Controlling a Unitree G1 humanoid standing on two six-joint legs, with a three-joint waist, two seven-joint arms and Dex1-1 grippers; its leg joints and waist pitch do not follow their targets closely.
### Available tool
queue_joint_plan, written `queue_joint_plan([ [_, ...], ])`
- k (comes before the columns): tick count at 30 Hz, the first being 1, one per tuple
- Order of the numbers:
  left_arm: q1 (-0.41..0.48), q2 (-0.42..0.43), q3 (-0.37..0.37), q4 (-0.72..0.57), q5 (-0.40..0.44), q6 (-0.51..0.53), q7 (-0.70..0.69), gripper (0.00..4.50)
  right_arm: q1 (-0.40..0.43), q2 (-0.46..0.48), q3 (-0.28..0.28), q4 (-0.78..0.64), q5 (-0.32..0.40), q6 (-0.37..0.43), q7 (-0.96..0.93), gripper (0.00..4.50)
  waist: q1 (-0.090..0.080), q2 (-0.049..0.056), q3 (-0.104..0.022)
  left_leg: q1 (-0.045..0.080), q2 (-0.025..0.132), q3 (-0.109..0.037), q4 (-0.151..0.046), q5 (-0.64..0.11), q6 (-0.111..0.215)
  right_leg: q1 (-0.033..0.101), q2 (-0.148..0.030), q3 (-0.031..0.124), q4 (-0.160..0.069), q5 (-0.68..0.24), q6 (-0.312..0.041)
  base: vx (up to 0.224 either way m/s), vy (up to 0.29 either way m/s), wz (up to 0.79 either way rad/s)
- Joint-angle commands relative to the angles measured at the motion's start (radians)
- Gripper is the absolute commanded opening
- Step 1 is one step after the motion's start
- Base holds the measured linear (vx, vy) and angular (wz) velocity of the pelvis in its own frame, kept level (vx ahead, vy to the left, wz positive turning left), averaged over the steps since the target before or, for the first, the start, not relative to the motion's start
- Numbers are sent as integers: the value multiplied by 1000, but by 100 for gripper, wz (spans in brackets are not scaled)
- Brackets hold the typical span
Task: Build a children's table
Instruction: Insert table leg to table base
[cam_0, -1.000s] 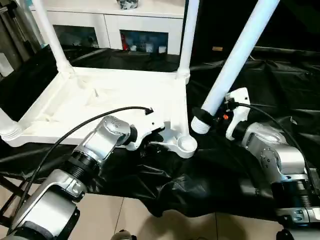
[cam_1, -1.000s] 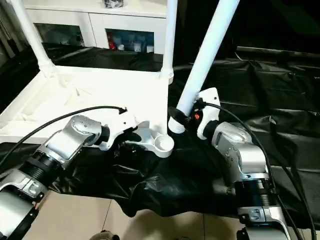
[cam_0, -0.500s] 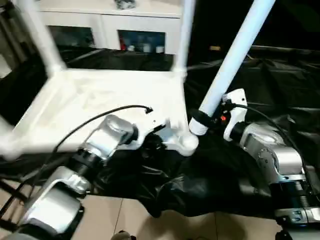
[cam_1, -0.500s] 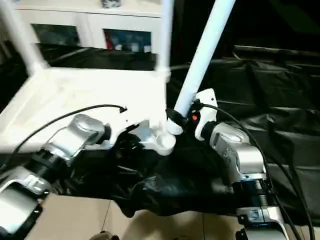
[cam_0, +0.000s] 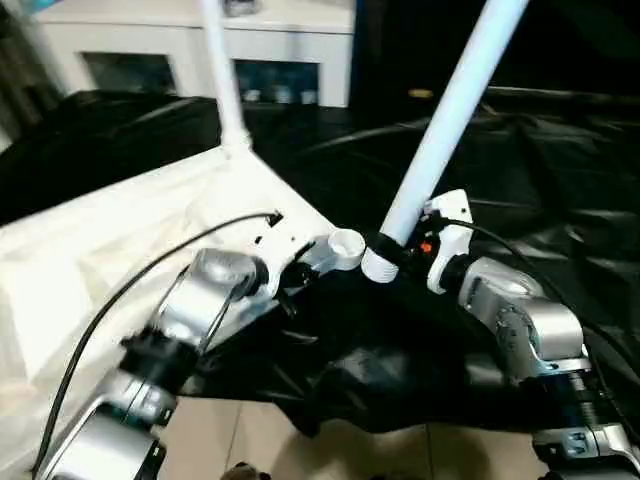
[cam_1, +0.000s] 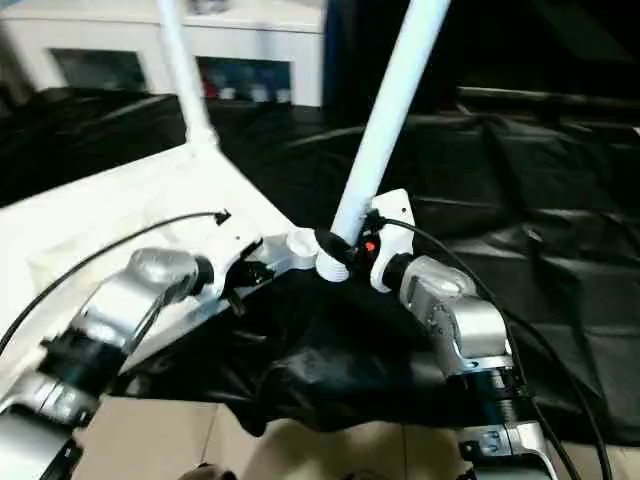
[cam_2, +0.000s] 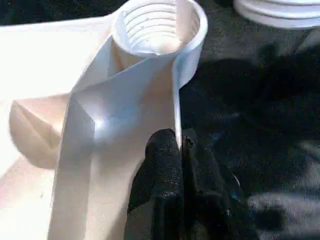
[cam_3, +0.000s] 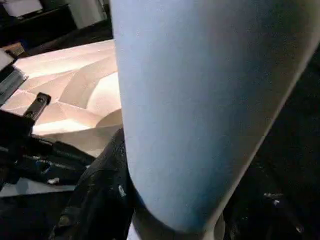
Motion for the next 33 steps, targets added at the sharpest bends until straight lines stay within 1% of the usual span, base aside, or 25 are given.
queue_joint_plan([
  [1,19,9,-20,-40,-14,-34,-56,0,-9,-1,-2,-23,-11,12,-8,190,3,-4,-78,16,12,2,-68,-187,13,58,-51,38,-70,-190,-195,0,0,0],
  [2,26,12,-21,-43,-16,-54,-64,0,-9,-2,-1,-24,-11,13,-7,190,6,-4,-76,19,12,4,-68,-201,8,54,-50,39,-74,-210,-188,0,0,0],
  [3,31,12,-17,-42,-23,-77,-75,0,-9,-2,-1,-25,-11,13,-6,190,9,-2,-77,21,12,3,-68,-207,5,53,-51,39,-74,-219,-185,0,0,0],
  [4,32,12,-16,-41,-24,-81,-77,0,-9,-3,-1,-25,-11,13,-6,190,11,-4,-76,19,11,3,-70,-216,0,54,-51,40,-75,-234,-176,0,0,0],
  [5,37,12,-11,-36,-25,-102,-74,0,-9,-4,-1,-25,-10,13,-6,190,13,-5,-75,20,12,2,-71,-222,-5,53,-51,40,-77,-246,-167,0,0,0],
  [6,40,14,-11,-24,-28,-160,-93,0,-9,-7,-1,-23,-10,10,-5,190,15,-5,-75,18,11,1,-72,-225,-6,54,-52,39,-78,-254,-159,0,0,0],
  [8,43,22,-20,-10,-22,-236,-114,0,-11,-10,-2,-20,-11,7,-4,190,16,-3,-77,18,12,0,-72,-219,-9,54,-52,40,-77,-247,-151,0,0,0],
  [9,45,30,-30,-6,-17,-274,-133,0,-11,-12,-2,-19,-11,5,-3,190,16,-4,-77,18,11,1,-72,-218,-10,54,-52,40,-76,-243,-149,0,0,0],
  [11,46,34,-36,-2,-10,-296,-140,0,-10,-13,-3,-19,-11,5,-2,190,19,-4,-78,18,12,1,-72,-208,-10,53,-52,41,-74,-222,-149,0,0,0],
  [12,45,33,-41,11,-9,-340,-162,0,-5,-16,-4,-26,-9,6,0,190,20,2,-79,18,12,1,-71,-203,-12,53,-52,41,-71,-213,-152,0,0,0],
  [13,45,33,-41,11,-9,-340,-162,0,-5,-16,-4,-26,-9,6,0,190,20,0,-79,18,11,2,-71,-203,-11,53,-52,41,-74,-213,-151,0,0,0],
  [14,45,16,-32,25,-38,-396,-201,0,0,-19,-6,-36,-6,10,1,190,21,1,-80,18,12,2,-71,-201,-14,55,-52,42,-70,-203,-155,0,0,0],
  [15,45,9,-27,31,-49,-416,-214,0,1,-19,-7,-39,-5,11,1,190,21,-1,-78,17,10,2,-71,-201,-11,54,-52,41,-73,-207,-155,0,0,0],
  [16,45,6,-24,33,-54,-426,-221,0,2,-20,-7,-40,-5,11,0,190,23,-1,-79,19,11,3,-70,-202,-12,54,-52,42,-73,-207,-155,0,0,0],
  [18,37,-12,-38,63,-56,-497,-255,0,10,-23,-12,-52,-1,15,-2,190,26,6,-78,21,11,3,-71,-217,-13,51,-53,42,-75,-224,-155,0,0,0],
  [21,30,-18,-52,82,-53,-519,-266,0,15,-26,-15,-60,1,17,-2,190,28,7,-79,21,13,2,-72,-230,-18,52,-54,42,-75,-231,-152,0,0,0],
  [22,19,-20,-64,114,-30,-550,-261,0,20,-28,-16,-67,2,19,-2,190,27,8,-77,19,12,2,-73,-233,-18,53,-52,42,-77,-236,-145,0,0,0],
  [24,15,-23,-66,130,-18,-564,-259,0,25,-30,-17,-74,4,20,-2,190,26,4,-78,17,10,2,-72,-226,-15,56,-54,42,-77,-243,-140,0,0,0],
  [26,11,-26,-60,153,-3,-586,-249,0,31,-30,-18,-81,6,23,-4,190,24,5,-80,15,10,1,-72,-219,-14,57,-56,42,-76,-252,-139,0,0,0],
  [27,10,-25,-59,161,6,-592,-245,0,33,-30,-18,-83,7,23,-5,190,23,3,-80,15,10,2,-71,-215,-11,57,-55,41,-77,-250,-138,0,0,0],
  [28,7,-21,-59,171,27,-607,-220,0,34,-28,-17,-85,7,24,-6,190,22,3,-80,14,9,2,-71,-212,-10,57,-55,41,-76,-252,-137,0,0,0],
  [29,5,-18,-53,184,30,-610,-224,28,37,-25,-15,-88,8,26,-9,190,20,1,-80,14,10,2,-71,-213,-7,57,-54,41,-77,-257,-131,0,0,0],
  [30,5,-17,-52,185,27,-608,-230,45,37,-24,-15,-89,8,27,-9,190,20,2,-81,14,10,1,-71,-209,-7,57,-55,41,-75,-255,-133,0,0,0],
  [32,9,-8,-50,181,21,-594,-245,60,38,-22,-14,-92,8,29,-11,190,20,0,-80,13,11,2,-71,-203,-5,56,-56,40,-75,-255,-137,0,0,0],
  [33,12,-2,-50,174,21,-589,-248,74,38,-21,-14,-92,9,30,-12,190,21,2,-81,15,12,2,-71,-204,-6,54,-56,41,-75,-257,-140,0,0,0],
])
